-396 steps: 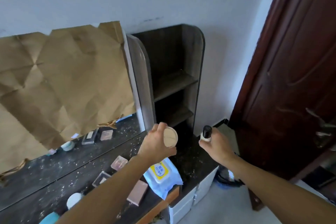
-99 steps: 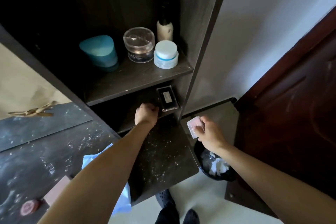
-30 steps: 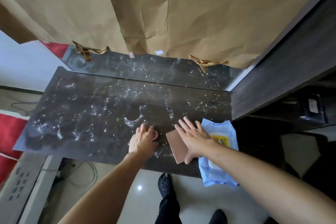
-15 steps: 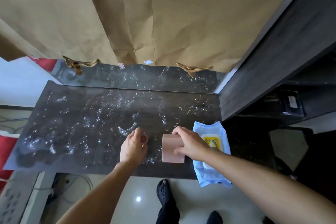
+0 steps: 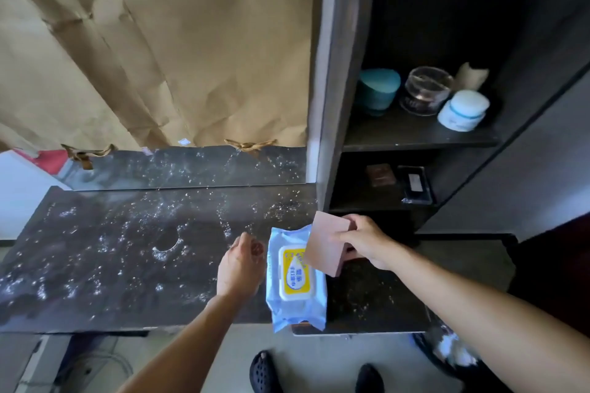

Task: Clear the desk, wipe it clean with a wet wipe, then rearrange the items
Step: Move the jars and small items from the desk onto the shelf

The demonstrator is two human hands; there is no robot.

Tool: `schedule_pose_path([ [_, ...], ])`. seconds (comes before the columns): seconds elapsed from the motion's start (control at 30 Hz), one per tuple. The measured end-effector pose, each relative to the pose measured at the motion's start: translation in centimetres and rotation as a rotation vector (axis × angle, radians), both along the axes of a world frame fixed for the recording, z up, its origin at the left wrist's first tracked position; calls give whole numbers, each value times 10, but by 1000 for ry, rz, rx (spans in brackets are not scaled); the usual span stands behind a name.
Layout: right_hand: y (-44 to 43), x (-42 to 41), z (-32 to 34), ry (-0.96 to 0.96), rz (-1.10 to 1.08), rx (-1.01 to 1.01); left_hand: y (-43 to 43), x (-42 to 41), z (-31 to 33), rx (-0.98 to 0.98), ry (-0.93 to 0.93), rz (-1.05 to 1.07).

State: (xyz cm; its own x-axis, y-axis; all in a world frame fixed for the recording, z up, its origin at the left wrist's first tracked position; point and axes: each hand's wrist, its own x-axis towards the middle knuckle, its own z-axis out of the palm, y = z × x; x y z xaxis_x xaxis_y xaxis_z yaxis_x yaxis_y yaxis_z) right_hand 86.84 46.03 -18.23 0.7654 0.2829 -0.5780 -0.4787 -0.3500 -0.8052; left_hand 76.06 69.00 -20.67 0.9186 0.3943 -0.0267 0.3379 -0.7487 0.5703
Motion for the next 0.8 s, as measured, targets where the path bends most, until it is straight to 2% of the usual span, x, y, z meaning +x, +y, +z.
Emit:
schedule_pose_path([
  [0.23, -59, 58, 0, -123, -149, -60, -93, -11, 11, -125, -23, 3],
  [0.4, -36, 103, -13, -174, -181, -125, -120, -33, 14, -127, 10, 68],
  [0.53, -11, 128, -28, -304, -227, -267, -124, -47, 13, -178, 34, 110],
  [0.67, -5, 132, -27, -426, -95, -449, -125, -52, 10, -206, 51, 147],
  [0.8, -18, 106, -28, -590, 149, -478, -124, -50, 12, -196, 63, 158],
])
